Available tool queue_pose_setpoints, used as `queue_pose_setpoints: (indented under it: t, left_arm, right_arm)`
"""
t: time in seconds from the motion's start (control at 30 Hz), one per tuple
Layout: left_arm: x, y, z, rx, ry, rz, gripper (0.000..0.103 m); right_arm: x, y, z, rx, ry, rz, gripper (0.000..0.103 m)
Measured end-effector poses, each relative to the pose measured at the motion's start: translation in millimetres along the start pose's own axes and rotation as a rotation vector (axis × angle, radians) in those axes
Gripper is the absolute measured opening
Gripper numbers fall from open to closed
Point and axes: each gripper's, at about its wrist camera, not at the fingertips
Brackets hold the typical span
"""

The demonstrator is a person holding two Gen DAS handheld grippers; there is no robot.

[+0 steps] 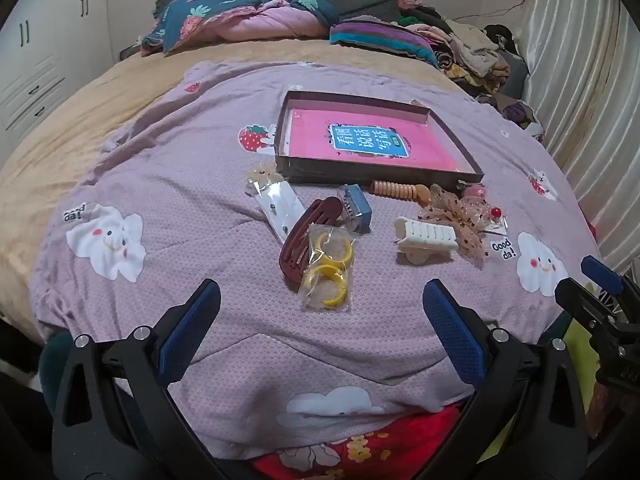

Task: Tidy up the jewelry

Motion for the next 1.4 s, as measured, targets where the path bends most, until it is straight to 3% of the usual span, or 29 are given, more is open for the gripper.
queue_pose_setpoints:
  t: [1.4]
  left_arm:
    - [0.6,-5.2,-7.7,-0.018,0.025,-0.021,0.095]
  right_arm:
    - [-1.3,-8.8,-1.3,-0.007,0.007,-0.013,0.099]
Point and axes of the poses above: each gripper's, at about its wrist camera, not at the fingertips, and y roughly the way its jaws point, z to its left, x to its top, and after that the axes turned 8 degrees about z, right-handed
